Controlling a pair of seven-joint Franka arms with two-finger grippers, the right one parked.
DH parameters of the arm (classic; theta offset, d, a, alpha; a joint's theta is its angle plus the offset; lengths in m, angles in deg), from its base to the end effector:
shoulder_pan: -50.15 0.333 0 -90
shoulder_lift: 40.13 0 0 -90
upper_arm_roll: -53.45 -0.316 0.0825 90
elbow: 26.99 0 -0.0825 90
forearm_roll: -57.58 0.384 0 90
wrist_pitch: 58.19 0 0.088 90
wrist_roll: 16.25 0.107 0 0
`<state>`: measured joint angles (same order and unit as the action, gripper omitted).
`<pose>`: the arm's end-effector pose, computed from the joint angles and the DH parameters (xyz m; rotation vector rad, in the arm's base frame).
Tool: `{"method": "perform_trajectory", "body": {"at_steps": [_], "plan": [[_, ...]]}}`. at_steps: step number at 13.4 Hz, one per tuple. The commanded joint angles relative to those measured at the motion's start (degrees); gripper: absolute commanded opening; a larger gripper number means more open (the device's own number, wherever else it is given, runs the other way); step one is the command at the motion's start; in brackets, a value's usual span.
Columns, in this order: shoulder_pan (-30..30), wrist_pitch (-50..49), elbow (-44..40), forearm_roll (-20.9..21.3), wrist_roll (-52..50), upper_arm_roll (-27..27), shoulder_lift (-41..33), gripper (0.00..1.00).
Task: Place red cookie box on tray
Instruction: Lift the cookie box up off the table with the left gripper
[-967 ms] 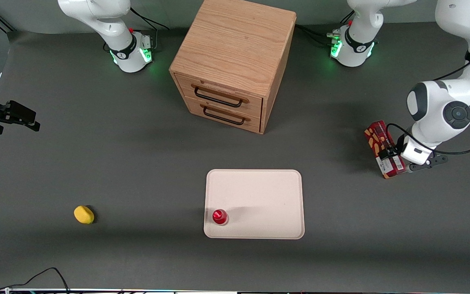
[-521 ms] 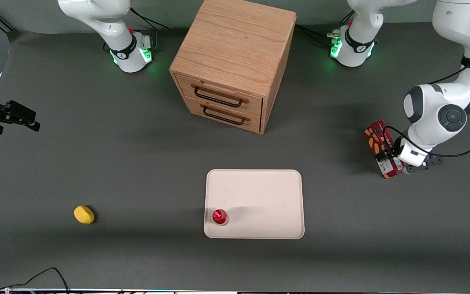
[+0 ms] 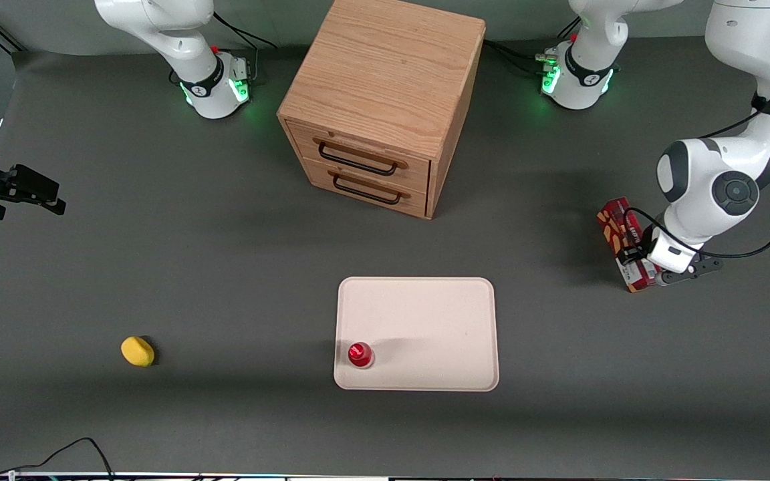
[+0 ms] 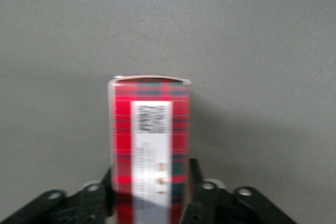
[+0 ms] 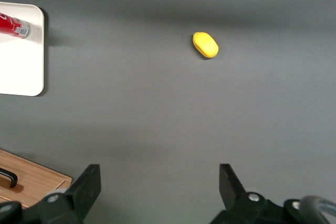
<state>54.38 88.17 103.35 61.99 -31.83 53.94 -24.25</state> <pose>0.5351 0.0338 0.2343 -3.0727 -0.4228 -0.0103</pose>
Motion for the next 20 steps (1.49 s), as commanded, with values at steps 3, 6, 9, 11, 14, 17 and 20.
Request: {"method": "perform_trajectory", "body": {"at_steps": [3, 6, 9, 11, 14, 17, 20], "plan": [[-0.98, 0.16, 0.79, 0.16, -0.51, -0.22, -0.85, 0.0], [-1.16, -6.41, -0.7, 0.16, -0.24, 1.0, -4.53, 0.0], [-1.07, -18.18, -6.83, 0.16, -0.16, 3.2, -7.26, 0.0], [-1.07, -26.7, -12.89, 0.16, -0.24, 5.04, -8.05, 0.0], [-1.51, -35.6, -23.08, -1.93, -1.38, 8.81, -7.18, 0.0], [-3.78, -41.67, -35.21, -3.44, -7.68, 12.42, -1.57, 0.0], [-9.57, -42.04, -42.34, -3.53, -19.18, 13.05, 3.7, 0.0]]}}
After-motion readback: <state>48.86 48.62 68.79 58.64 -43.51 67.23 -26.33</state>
